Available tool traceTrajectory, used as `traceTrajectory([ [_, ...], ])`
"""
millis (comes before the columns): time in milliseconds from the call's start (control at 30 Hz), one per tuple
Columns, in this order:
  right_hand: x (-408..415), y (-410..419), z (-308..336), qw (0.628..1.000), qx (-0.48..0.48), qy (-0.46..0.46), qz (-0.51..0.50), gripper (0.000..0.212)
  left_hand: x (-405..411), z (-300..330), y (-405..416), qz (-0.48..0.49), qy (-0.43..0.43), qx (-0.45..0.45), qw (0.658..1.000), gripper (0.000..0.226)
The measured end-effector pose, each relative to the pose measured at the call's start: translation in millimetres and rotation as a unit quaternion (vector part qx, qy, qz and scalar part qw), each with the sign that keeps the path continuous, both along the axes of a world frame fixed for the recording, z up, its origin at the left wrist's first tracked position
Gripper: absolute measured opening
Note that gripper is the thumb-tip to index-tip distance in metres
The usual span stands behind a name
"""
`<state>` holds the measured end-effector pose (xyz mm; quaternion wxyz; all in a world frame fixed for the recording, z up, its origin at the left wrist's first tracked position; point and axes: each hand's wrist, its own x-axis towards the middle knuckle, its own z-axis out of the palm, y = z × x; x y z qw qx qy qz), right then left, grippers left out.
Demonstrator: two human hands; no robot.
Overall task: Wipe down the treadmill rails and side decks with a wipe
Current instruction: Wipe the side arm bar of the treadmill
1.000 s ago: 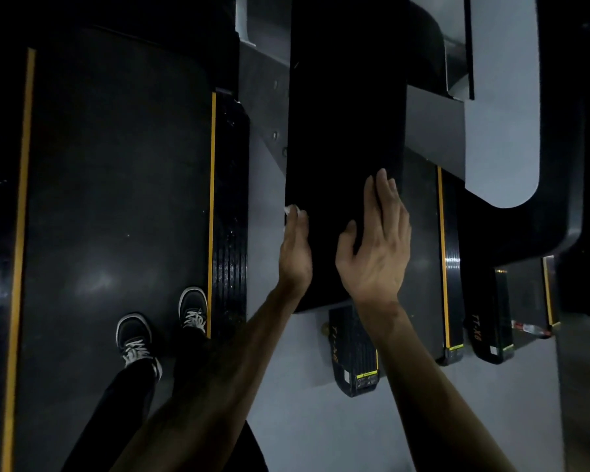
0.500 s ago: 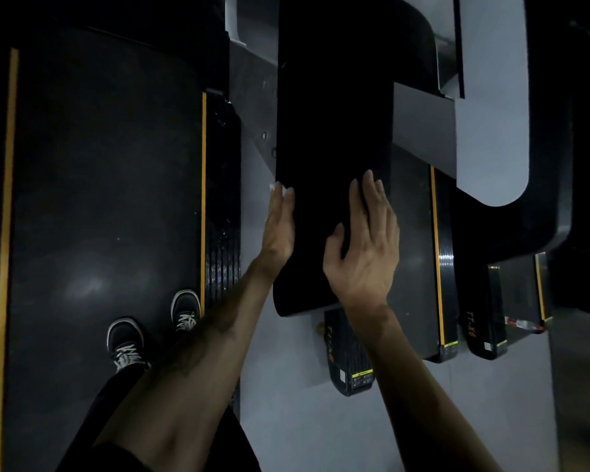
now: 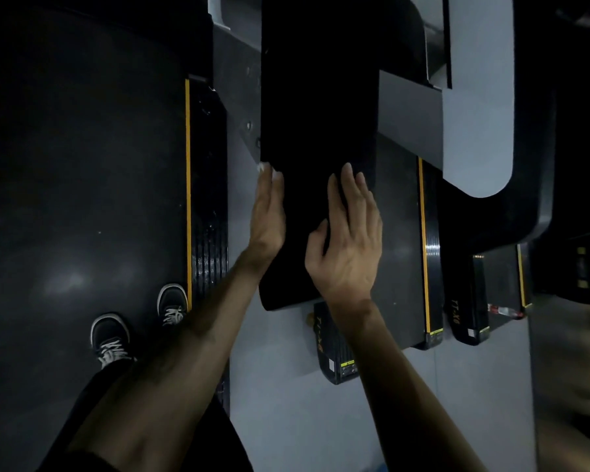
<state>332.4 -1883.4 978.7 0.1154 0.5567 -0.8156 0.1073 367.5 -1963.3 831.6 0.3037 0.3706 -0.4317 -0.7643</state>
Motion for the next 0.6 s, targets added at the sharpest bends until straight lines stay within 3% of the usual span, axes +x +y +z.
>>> traceTrajectory([
  [133,1,0,2,1.000,0.001,-0.013,0.001,0.057,2,-28,-6,-0.023,-0.035,0.123,0.992,0.087],
  [233,2,0,2,1.000,-0.003,-0.014,-0.003,0.057,7,-36,18,-0.009,0.028,0.208,0.978,0.086],
  [433,0,0,0,1.000,-0.014,-0.017,-0.008,0.058,2,-8,49,-0.005,0.011,0.080,0.997,0.076],
  [600,0,0,-1,1.000,-0.023,-0.017,-0.009,0.060,-8,0,12,0.029,0.029,-0.006,0.999,0.064],
])
